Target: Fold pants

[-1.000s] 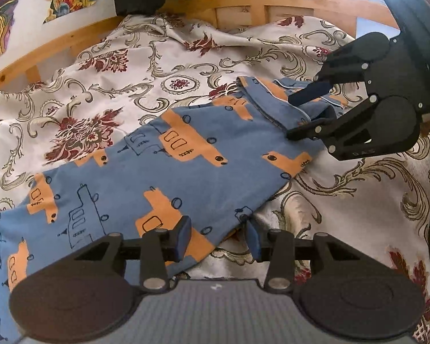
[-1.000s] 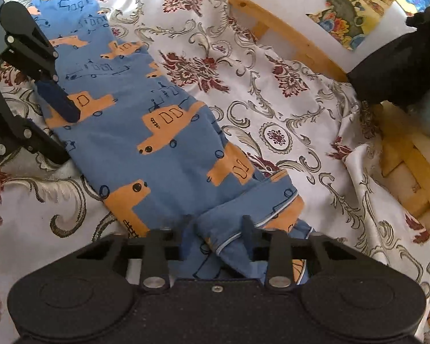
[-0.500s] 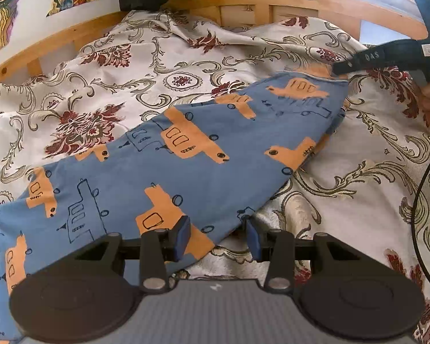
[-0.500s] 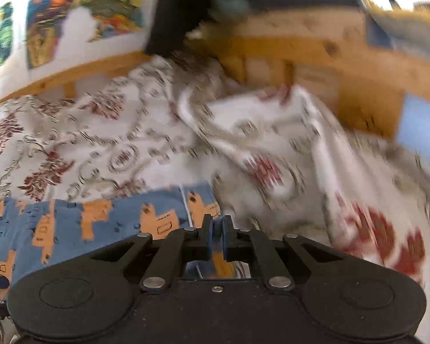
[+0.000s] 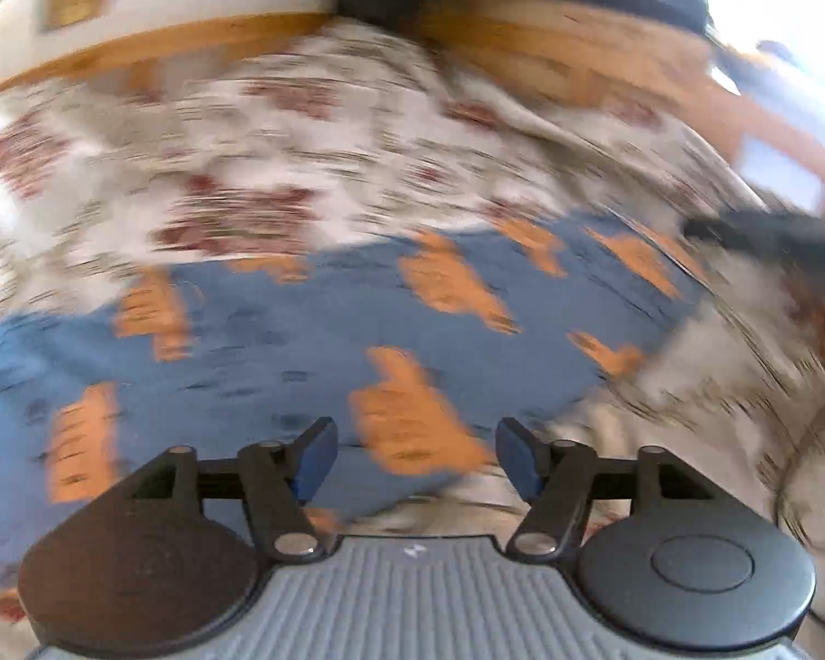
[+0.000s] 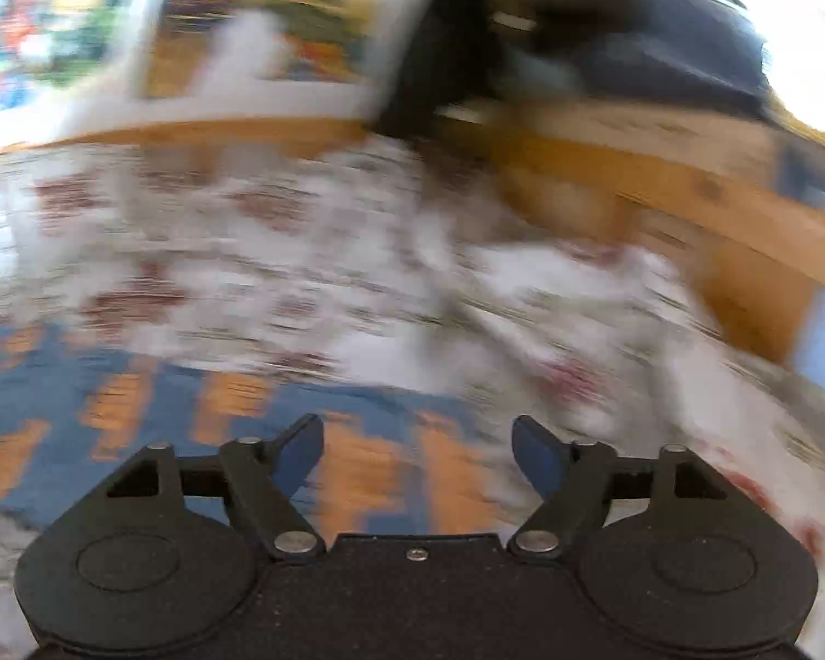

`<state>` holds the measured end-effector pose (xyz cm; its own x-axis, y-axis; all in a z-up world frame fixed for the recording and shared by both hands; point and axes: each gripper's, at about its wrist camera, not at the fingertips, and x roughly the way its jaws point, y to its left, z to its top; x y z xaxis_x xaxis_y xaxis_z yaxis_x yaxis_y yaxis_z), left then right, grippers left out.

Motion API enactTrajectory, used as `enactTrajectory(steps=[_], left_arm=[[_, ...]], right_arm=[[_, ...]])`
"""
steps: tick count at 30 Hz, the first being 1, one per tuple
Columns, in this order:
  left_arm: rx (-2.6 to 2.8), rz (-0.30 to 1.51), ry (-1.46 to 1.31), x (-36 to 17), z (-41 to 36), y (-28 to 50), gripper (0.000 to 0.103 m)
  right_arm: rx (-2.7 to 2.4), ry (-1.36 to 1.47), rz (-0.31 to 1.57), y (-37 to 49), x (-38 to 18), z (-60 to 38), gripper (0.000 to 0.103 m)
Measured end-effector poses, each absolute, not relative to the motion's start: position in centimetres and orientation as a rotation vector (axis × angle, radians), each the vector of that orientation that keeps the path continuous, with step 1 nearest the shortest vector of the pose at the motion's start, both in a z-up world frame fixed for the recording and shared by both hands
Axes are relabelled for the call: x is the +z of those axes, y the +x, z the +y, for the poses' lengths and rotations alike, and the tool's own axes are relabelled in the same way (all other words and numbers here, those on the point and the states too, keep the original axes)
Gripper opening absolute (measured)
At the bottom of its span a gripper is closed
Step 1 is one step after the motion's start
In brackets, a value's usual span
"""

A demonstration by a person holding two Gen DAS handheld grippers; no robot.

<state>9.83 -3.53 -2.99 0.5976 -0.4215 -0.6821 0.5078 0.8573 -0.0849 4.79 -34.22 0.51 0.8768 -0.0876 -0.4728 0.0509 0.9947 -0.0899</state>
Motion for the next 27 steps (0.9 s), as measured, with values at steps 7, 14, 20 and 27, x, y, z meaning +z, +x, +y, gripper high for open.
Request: enactTrajectory(steps=[7, 14, 20, 27], left_arm=[[-0.023, 0.785, 0.031, -3.4, 6.1, 13.4, 0.076], [0.036, 0.757, -0.07, -1.9, 12.8, 10.4, 0.066], [0.028, 0.618, -0.004, 0.6, 11.5, 11.5, 0.083], [0.163, 0.706, -0.048, -0.6, 15.1, 12.3, 0.069]], right_arm=[[0.093, -0.187, 0.735, 8.2, -3.7, -30.3, 0.084], [0.051, -0.147, 0.741, 8.4, -3.7, -30.7, 0.094], [0.065, -0.148, 0.734, 7.9, -3.6, -30.5, 0.097], [0.059, -0.146, 0.722, 7.6, -3.5, -30.9, 0.098]])
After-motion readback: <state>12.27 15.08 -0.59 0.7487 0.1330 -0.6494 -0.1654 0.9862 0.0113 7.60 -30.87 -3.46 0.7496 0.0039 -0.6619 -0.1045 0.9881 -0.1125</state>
